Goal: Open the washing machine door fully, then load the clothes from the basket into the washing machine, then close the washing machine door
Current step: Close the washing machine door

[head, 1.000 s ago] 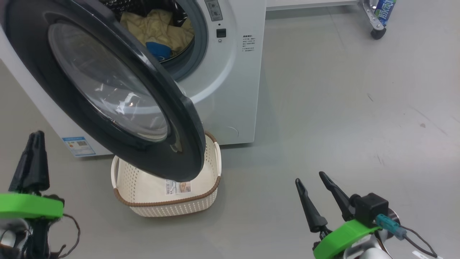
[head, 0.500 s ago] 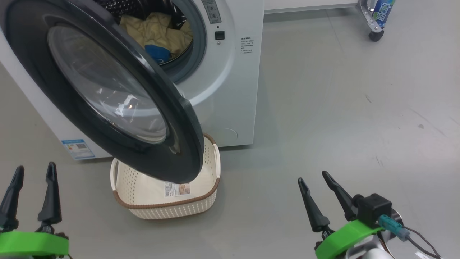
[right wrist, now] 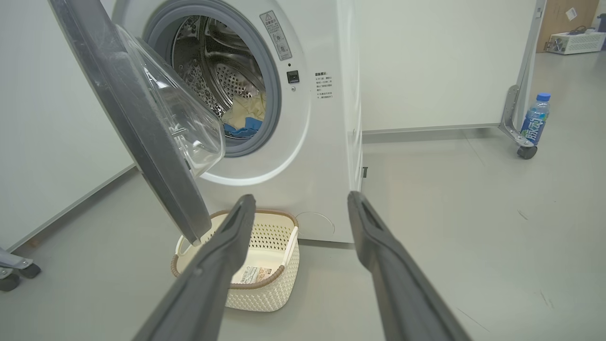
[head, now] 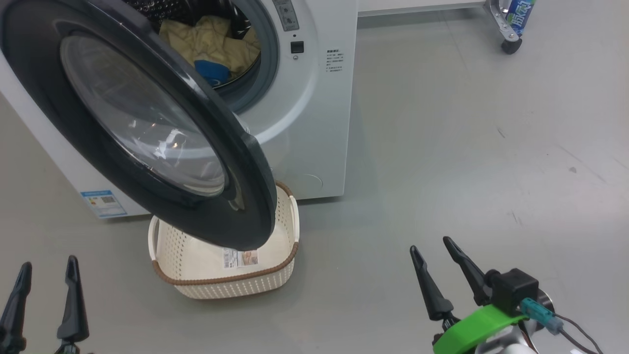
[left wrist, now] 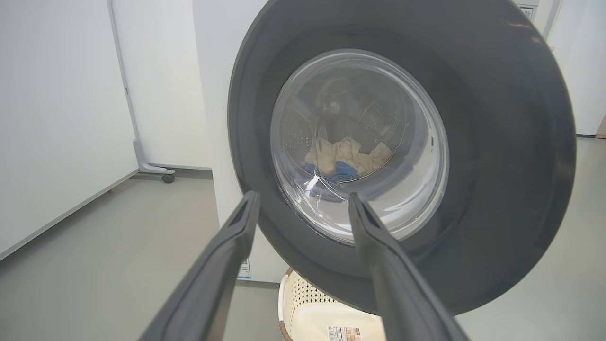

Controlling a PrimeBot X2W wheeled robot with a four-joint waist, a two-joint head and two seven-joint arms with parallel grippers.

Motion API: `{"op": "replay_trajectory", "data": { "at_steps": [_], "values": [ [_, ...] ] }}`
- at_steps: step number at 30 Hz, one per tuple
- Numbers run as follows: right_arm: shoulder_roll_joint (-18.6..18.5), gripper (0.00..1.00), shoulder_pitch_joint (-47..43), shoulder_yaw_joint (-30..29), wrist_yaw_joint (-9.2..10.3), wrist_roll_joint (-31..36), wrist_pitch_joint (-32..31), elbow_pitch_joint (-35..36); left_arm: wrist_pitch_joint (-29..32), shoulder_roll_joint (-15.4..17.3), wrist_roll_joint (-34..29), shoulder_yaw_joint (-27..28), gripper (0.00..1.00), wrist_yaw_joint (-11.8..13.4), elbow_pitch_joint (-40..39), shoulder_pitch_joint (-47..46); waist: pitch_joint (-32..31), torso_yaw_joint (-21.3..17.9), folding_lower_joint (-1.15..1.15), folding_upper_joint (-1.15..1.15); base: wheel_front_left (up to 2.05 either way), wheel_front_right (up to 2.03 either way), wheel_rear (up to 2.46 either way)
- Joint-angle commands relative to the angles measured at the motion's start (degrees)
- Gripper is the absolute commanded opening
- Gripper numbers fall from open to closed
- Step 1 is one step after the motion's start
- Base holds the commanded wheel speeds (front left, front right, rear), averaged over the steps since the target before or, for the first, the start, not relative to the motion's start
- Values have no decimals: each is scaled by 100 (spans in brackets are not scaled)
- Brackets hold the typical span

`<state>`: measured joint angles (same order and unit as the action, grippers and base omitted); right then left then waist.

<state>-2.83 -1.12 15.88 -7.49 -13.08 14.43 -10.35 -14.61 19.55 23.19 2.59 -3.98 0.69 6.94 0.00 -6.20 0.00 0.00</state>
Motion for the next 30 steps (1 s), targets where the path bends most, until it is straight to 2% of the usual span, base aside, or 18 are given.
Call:
{"op": "replay_trajectory", "data": {
  "at_steps": [1, 30],
  "values": [
    [-5, 100, 148, 90, 0, 30, 57, 216, -39, 58, -113, 335, 100, 4, -232, -95, 10, -13, 0, 0, 0, 0, 0],
    [-5, 100, 186, 71, 0, 73, 57, 241, -39, -577, -584, 673, 100, -220, -134, 262, 174, -22, 0, 0, 0, 0, 0]
  ]
}}
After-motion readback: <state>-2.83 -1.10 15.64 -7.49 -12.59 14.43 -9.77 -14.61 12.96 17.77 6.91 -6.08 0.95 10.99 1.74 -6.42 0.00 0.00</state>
